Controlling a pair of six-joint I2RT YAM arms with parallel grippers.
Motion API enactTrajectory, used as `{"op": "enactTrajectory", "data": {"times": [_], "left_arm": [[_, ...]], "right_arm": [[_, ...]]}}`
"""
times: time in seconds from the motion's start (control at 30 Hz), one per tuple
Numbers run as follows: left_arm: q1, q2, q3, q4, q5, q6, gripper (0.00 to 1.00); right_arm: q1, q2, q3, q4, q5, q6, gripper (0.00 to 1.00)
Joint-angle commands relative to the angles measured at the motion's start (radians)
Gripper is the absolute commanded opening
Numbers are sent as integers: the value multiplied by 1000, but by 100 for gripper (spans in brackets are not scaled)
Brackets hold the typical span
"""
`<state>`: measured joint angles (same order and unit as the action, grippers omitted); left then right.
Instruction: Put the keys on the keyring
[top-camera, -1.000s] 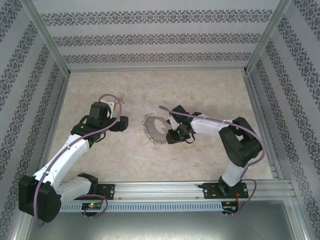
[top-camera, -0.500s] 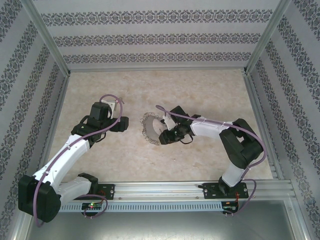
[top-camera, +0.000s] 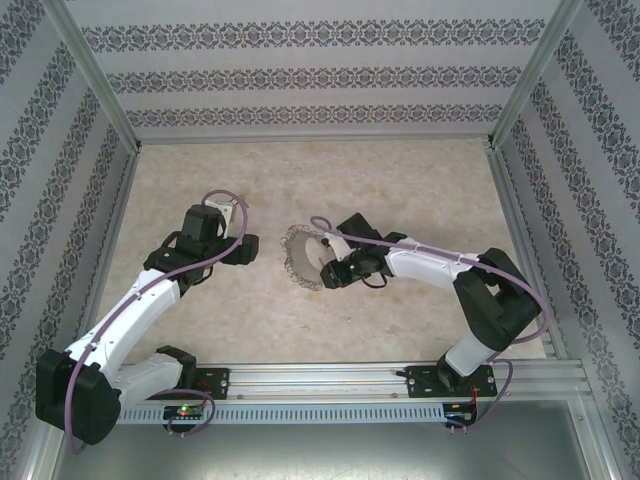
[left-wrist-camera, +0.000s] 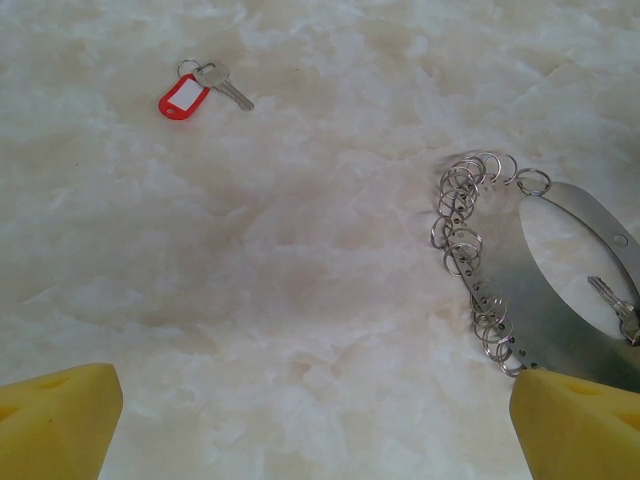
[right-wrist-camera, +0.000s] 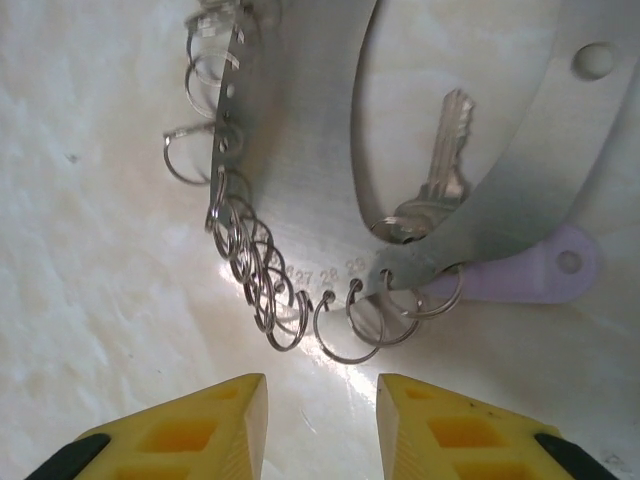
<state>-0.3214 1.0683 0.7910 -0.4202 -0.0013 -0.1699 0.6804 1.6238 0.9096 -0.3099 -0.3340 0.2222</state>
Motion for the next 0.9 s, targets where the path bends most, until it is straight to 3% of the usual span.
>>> {"op": "enactTrajectory", "data": {"times": [0.0, 0.23, 0.4, 0.6, 0.77, 0.87], "left_arm": [[-14, -8, 14, -28, -14, 20, 100], [-19, -11, 13, -29, -22, 21, 100], [-21, -11, 13, -29, -23, 22, 100], [-26, -10, 9, -26, -28, 25, 100], [-31, -13, 8, -29, -51, 36, 100], [-30, -19, 9, -34, -66, 35, 100]], "right_arm": [[42, 44, 9, -38, 90, -85, 31], [59, 109, 32, -40, 112, -171, 25], [88, 112, 30, -30, 202, -236, 28], [90, 63, -34, 99, 178, -338, 32], [102, -27, -184, 359, 148, -517, 35], [96, -70, -300, 577, 204, -577, 35]]}}
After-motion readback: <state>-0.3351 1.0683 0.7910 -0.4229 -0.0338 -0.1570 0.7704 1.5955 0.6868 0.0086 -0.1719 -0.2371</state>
